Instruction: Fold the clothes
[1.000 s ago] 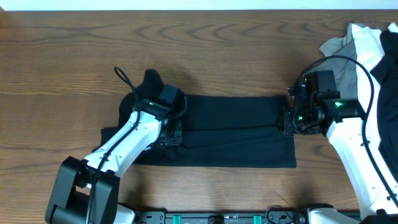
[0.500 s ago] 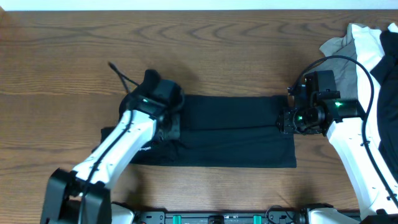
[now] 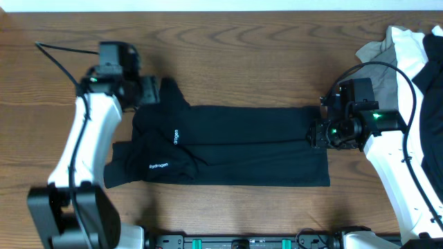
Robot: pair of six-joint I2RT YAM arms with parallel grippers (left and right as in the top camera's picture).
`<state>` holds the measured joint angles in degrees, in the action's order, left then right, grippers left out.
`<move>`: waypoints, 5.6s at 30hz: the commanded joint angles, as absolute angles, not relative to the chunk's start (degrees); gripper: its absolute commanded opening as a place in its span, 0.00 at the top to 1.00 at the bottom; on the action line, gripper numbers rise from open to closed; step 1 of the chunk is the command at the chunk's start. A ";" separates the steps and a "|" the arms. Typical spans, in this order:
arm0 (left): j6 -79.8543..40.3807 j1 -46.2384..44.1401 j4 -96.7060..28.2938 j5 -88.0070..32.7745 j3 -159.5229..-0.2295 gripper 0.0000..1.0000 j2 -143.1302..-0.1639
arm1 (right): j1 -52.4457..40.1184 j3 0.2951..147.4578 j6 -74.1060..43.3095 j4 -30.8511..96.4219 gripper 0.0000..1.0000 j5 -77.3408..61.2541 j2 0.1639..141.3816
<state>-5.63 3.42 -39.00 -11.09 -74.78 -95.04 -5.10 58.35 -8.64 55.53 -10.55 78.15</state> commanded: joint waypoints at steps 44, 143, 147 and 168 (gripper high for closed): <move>3.42 4.80 -33.95 -25.08 -82.98 0.85 -114.19 | -5.32 58.35 -9.69 35.24 0.55 -9.85 86.37; 2.33 0.45 -32.27 -22.48 -82.74 0.94 -120.20 | 2.70 61.30 -11.46 17.12 0.33 -12.88 108.33; 2.33 0.45 -32.27 -22.48 -82.74 0.94 -120.20 | 3.40 61.58 -10.57 17.12 0.32 -13.85 108.20; 2.33 0.45 -32.32 -22.48 -82.74 0.94 -120.20 | 1.65 62.15 -9.56 17.74 0.37 -13.98 109.89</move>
